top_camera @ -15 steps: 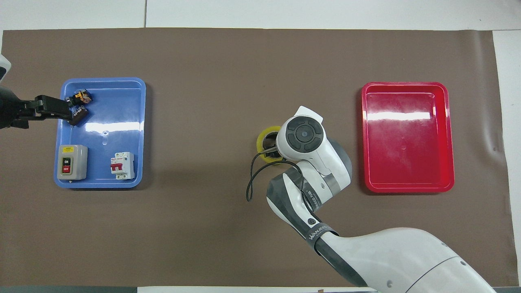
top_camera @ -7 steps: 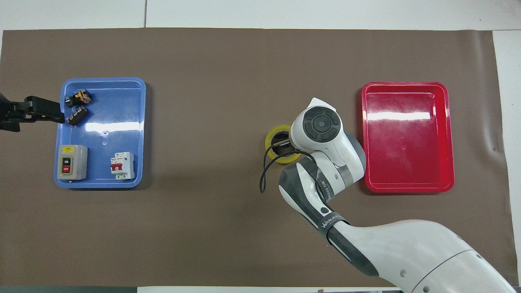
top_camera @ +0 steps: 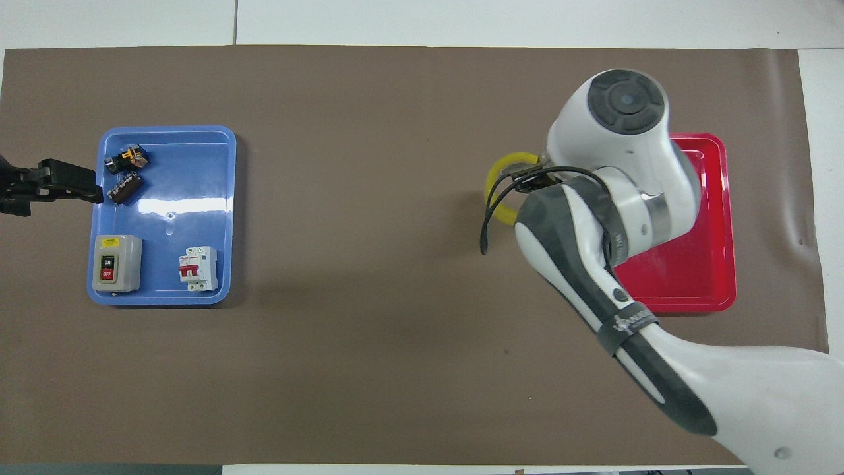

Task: Place and move tape with both arms
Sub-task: 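Carry the tape roll with the right gripper into the red tray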

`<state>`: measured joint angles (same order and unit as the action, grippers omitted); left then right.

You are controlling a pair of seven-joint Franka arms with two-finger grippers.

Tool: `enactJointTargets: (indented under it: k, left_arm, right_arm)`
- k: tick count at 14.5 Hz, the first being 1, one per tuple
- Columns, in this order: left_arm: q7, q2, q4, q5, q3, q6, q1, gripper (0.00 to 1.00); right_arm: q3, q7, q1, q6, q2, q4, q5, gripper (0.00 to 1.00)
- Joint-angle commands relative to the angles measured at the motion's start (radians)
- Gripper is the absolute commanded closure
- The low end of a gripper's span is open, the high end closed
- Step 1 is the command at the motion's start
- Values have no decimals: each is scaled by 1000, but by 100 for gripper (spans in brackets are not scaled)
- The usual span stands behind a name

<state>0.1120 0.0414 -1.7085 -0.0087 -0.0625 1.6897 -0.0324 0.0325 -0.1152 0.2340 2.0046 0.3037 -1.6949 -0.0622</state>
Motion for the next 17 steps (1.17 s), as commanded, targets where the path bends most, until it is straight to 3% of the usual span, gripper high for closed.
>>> enactJointTargets:
  k: [1,4,8,13,17]
  left_arm:
    - [-18,8,0,-28,-7,-13,2,0]
    - [-15,8,0,-28,-5,-13,-9,0]
    - [-15,8,0,-28,-2,-11,-11,0]
    - [-15,8,0,-28,-2,-13,-11,0]
    - [-15,8,0,-28,-2,-13,-11,0]
  right_arm:
    - [10,104,-122,-15,-31,-11,7,100]
    - [10,239,-237,9,-34,-40,7,100]
    - [10,399,-353,187,-78,-233,7,100]
    - [10,443,-390,314,-110,-388,7,100]
    - [10,440,-392,350,-101,-408,7,100]
